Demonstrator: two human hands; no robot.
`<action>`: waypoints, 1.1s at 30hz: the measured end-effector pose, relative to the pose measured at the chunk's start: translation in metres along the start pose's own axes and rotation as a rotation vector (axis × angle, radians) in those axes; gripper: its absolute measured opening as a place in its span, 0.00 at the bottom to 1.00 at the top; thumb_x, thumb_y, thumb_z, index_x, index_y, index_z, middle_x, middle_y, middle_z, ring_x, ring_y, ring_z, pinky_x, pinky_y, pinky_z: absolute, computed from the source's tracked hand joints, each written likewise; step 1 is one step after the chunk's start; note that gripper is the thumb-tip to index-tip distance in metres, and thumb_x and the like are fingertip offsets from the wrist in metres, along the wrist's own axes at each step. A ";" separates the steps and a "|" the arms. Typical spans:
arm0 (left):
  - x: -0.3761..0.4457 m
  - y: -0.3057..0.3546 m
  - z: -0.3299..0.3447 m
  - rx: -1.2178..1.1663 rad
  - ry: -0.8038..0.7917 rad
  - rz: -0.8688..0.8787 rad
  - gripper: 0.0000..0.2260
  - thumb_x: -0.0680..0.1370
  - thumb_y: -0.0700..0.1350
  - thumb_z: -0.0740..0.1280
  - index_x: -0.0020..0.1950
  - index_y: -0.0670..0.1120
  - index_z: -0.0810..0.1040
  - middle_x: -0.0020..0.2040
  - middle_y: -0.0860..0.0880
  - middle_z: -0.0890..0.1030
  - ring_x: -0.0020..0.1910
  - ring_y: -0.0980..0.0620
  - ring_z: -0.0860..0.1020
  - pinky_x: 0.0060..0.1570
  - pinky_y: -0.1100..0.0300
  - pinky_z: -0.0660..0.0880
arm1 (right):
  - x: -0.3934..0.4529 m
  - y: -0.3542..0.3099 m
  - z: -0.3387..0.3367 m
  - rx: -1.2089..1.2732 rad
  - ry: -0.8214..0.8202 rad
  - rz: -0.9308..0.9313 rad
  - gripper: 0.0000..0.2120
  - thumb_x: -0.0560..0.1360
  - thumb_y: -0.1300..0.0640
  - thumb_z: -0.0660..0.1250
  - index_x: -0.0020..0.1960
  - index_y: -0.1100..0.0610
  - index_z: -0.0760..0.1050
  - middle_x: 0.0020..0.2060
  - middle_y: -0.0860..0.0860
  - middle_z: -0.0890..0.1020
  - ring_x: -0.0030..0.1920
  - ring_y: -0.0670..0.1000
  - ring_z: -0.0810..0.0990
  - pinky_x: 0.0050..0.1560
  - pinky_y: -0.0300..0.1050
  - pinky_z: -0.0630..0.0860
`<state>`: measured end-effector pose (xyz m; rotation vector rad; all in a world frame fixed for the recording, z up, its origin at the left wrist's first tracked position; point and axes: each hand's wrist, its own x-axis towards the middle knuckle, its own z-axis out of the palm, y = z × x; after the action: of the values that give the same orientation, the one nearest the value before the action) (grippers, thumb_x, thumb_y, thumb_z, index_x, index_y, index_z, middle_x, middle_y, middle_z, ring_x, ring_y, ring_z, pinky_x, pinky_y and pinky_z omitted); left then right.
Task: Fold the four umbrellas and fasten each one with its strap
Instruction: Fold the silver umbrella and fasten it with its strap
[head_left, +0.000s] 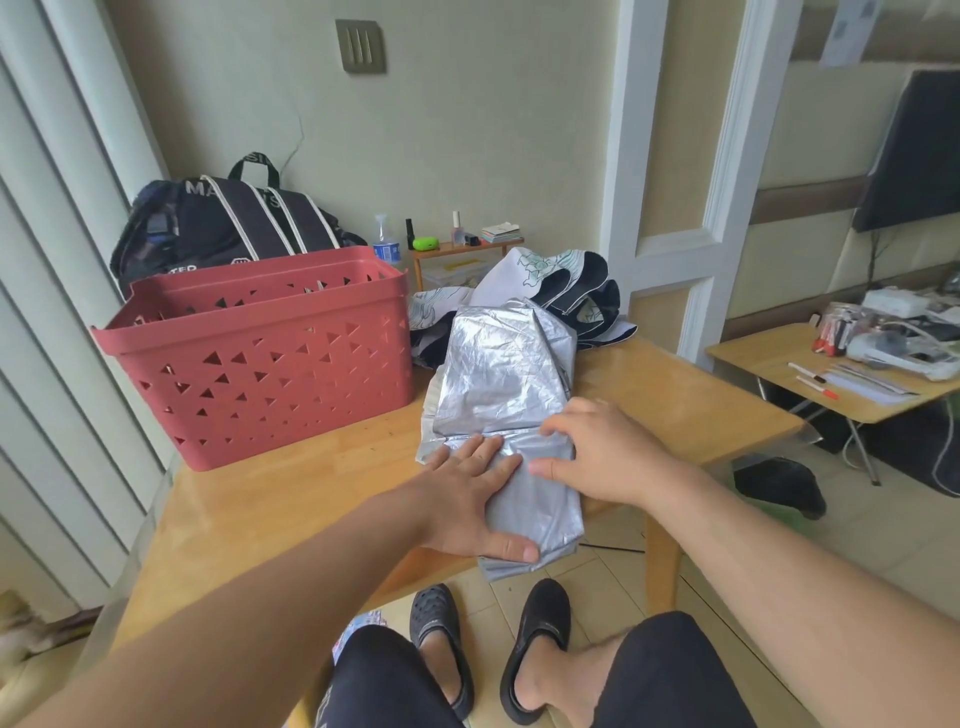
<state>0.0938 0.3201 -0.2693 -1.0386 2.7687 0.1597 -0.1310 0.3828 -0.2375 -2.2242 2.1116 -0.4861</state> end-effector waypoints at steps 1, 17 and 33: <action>0.000 0.000 0.001 -0.003 0.008 0.001 0.57 0.67 0.84 0.57 0.85 0.55 0.38 0.84 0.51 0.34 0.81 0.51 0.30 0.79 0.43 0.33 | -0.001 0.000 0.007 0.014 0.031 -0.024 0.31 0.72 0.27 0.67 0.69 0.43 0.76 0.62 0.44 0.74 0.67 0.49 0.71 0.65 0.53 0.73; 0.043 -0.014 -0.109 -0.832 0.465 -0.464 0.39 0.79 0.60 0.67 0.84 0.62 0.49 0.79 0.43 0.67 0.80 0.37 0.56 0.74 0.41 0.61 | -0.011 0.006 0.042 0.081 -0.022 0.002 0.35 0.67 0.18 0.58 0.65 0.36 0.74 0.57 0.36 0.68 0.64 0.46 0.65 0.66 0.48 0.69; 0.019 -0.005 -0.135 -0.973 0.862 -0.157 0.20 0.73 0.49 0.78 0.61 0.66 0.80 0.50 0.53 0.86 0.48 0.51 0.86 0.50 0.49 0.85 | -0.008 0.010 0.006 0.909 0.262 0.278 0.05 0.78 0.52 0.74 0.53 0.45 0.83 0.49 0.46 0.86 0.54 0.51 0.84 0.56 0.46 0.80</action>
<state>0.0660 0.2824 -0.1417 -1.8712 3.3308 1.4575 -0.1396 0.3891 -0.2476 -1.3853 1.6987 -1.4117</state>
